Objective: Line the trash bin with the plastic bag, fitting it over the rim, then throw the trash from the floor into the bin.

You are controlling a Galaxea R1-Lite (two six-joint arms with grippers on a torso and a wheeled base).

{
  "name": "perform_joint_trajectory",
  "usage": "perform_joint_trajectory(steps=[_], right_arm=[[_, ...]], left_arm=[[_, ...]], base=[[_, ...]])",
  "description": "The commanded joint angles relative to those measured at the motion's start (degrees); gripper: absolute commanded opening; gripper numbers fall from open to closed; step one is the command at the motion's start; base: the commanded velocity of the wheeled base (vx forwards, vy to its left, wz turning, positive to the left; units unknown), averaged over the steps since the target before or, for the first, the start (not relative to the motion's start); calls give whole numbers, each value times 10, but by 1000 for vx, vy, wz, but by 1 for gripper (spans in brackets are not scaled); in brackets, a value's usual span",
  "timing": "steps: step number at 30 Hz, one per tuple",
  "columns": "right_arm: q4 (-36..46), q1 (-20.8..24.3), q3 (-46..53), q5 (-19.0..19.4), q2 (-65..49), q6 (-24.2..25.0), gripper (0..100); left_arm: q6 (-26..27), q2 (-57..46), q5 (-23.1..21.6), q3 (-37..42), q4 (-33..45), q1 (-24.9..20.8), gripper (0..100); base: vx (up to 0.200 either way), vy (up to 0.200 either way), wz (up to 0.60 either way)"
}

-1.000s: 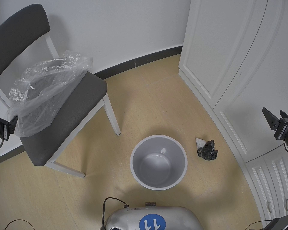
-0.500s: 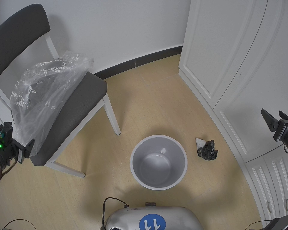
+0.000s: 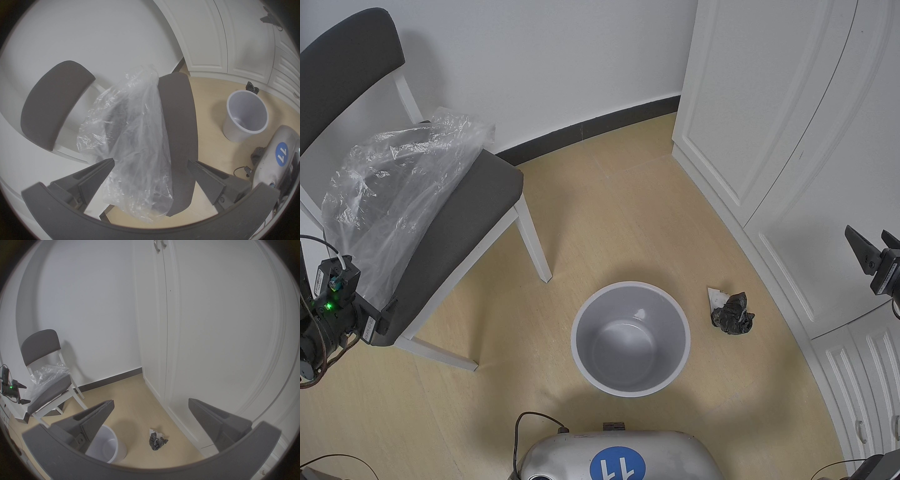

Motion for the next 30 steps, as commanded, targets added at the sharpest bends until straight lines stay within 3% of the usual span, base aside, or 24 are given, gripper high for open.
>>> perform_joint_trajectory(steps=[1, 5, 10, 19, 25, 30], right_arm=[[-1, 0, -1, 0, -2, 0, 100], [1, 0, 0, 0, -2, 0, 100], [0, -1, 0, 0, -1, 0, 100], [0, -1, -1, 0, -2, 0, 100], [0, -1, -1, 0, 2, 0, 100], [1, 0, -1, 0, -1, 0, 100]], left_arm=[[0, 35, 0, -4, -2, -1, 100], [4, 45, 1, -35, -5, 9, 100], [36, 72, 0, -83, -5, 54, 100], [37, 65, -9, -148, -3, 125, 100], [38, 21, -26, -121, 30, 113, 100], [36, 30, -17, -93, 26, 62, 100]], base=[[0, 0, 0], [0, 0, 0], [0, 0, 0], [0, 0, 0], [0, 0, 0], [0, 0, 0]])
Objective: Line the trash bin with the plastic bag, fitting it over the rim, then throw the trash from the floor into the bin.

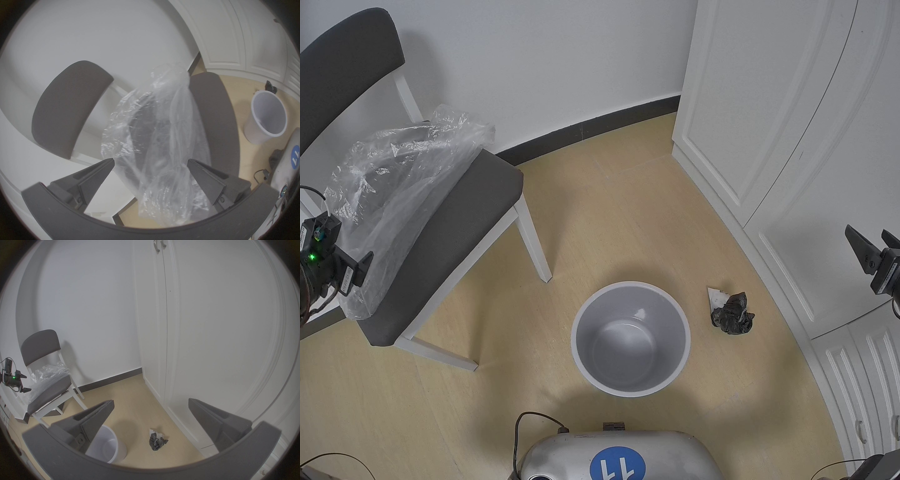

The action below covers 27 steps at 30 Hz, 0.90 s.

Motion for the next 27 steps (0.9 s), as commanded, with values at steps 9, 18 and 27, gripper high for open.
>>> perform_joint_trajectory(steps=[9, 18, 27], right_arm=[[-1, 0, 1, 0, -1, -1, 100], [-1, 0, 1, 0, -2, 0, 100], [-2, 0, 1, 0, -1, 0, 100]], left_arm=[[1, 6, 26, 31, -2, -57, 100], [17, 29, 34, 32, -3, -10, 100], [18, 30, 48, 34, -5, -7, 100]], base=[[0, 0, 0], [0, 0, 0], [0, 0, 0]])
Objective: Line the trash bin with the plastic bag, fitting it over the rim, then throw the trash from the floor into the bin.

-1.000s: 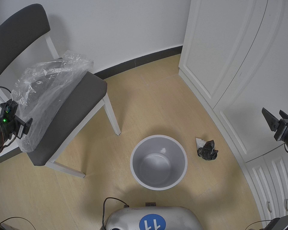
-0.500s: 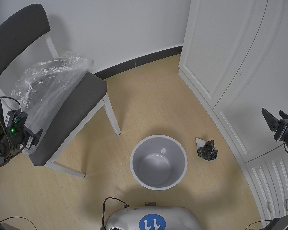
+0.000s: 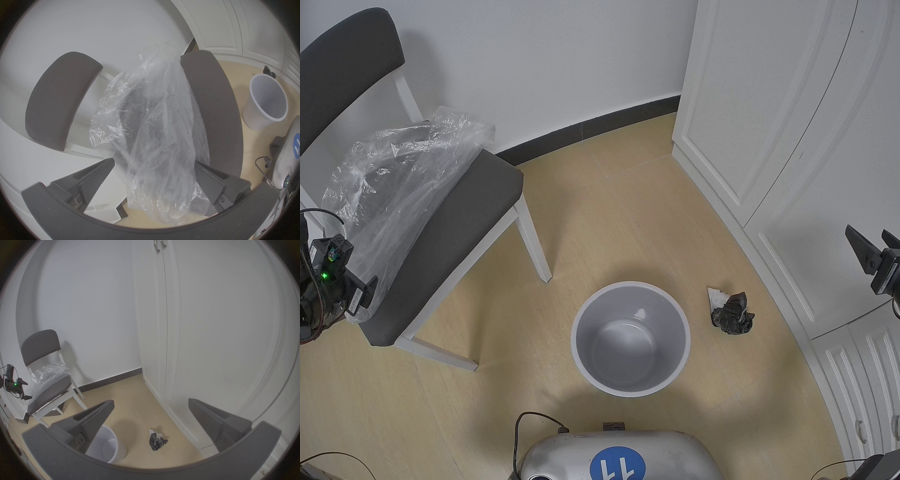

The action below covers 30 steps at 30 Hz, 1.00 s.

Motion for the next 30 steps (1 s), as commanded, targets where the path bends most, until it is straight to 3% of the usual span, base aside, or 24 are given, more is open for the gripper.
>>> perform_joint_trajectory(steps=[1, 4, 14, 18, 30], right_arm=[[-1, 0, 0, 0, 0, 0, 100], [-1, 0, -1, 0, 0, -1, 100], [-1, 0, -1, 0, 0, -1, 100], [-1, 0, -1, 1, 1, 0, 100], [-2, 0, -1, 1, 5, 0, 100]], left_arm=[[0, 3, 7, -1, -1, 1, 100], [7, 21, 48, -1, -17, -5, 100], [7, 51, 65, -10, -61, -67, 100], [4, 74, 100, -34, -61, -108, 100], [3, 108, 108, -91, -61, -106, 100]], base=[[0, 0, 0], [0, 0, 0], [0, 0, 0], [0, 0, 0], [0, 0, 0]])
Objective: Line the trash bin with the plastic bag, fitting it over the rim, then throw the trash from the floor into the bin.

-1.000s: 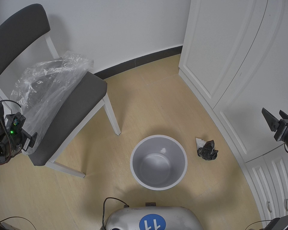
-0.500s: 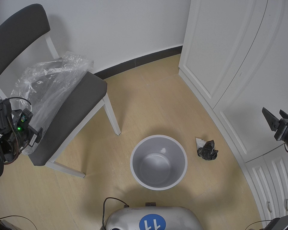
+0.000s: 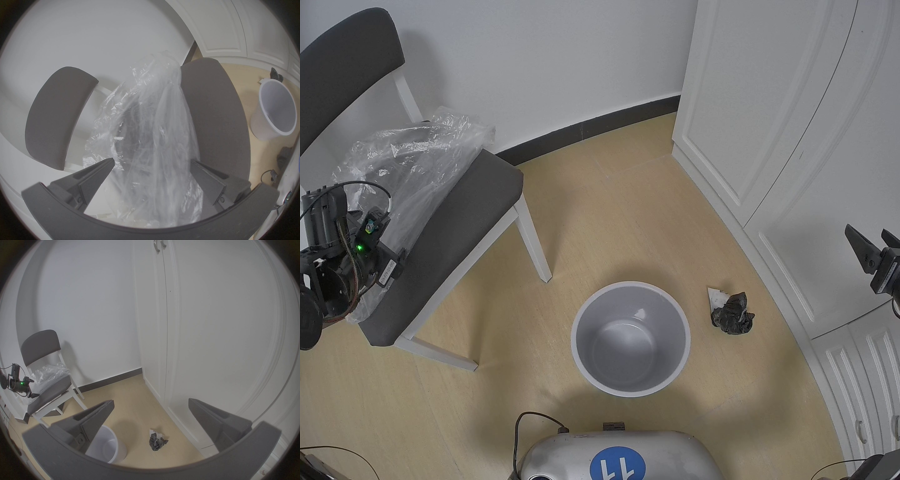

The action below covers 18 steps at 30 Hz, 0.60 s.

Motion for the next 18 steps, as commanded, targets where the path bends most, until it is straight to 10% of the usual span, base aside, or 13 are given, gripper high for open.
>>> perform_joint_trajectory(steps=[1, 18], right_arm=[[0, 0, 0, 0, 3, 0, 100], [0, -1, -3, 2, 2, 0, 100]], left_arm=[[-1, 15, 1, -25, 0, 2, 100], [-2, 25, 24, -54, 0, 11, 100]], base=[[0, 0, 0], [0, 0, 0]])
